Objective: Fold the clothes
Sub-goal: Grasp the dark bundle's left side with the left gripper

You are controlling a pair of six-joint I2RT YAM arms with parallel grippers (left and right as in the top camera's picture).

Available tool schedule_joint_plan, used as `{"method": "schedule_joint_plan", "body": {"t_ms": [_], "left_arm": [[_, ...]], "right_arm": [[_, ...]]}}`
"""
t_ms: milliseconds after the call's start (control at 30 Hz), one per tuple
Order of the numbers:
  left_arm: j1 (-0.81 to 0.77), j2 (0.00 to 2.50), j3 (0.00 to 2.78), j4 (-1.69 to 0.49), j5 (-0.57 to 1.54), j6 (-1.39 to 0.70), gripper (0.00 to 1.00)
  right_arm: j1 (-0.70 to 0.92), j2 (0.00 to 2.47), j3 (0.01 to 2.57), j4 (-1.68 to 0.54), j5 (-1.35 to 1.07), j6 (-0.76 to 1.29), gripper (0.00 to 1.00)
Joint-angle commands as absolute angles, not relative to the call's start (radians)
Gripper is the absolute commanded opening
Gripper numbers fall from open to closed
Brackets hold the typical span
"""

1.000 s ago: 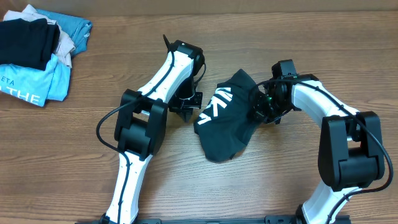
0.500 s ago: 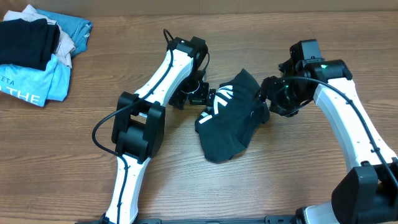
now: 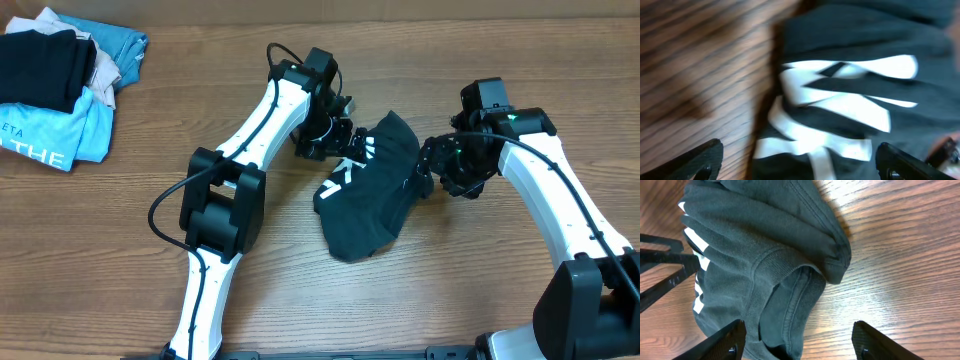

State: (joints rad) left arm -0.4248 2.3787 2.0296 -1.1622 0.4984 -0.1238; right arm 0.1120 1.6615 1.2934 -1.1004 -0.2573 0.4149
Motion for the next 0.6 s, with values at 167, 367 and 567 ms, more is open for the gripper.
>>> {"method": "schedule_joint_plan", "body": {"t_ms": [167,367,567], "left_arm": [[-0.453,2.352,2.022,-1.166,0.617,0.004,1.0],[-0.483,2.352,1.932,-1.112,0.577,-0.041,1.0],[-0.493,2.352,1.847,-1.074,0.579,-0.051,1.0]], "right_arm": [[0.109,1.663,1.282,-1.109,-0.249,0.42,0.72],[0.109,1.663,1.282,-1.109,-0.271,0.42,0.72],[0.109,1.663,1.282,-1.107,-0.271,0.42,0.72]]}}
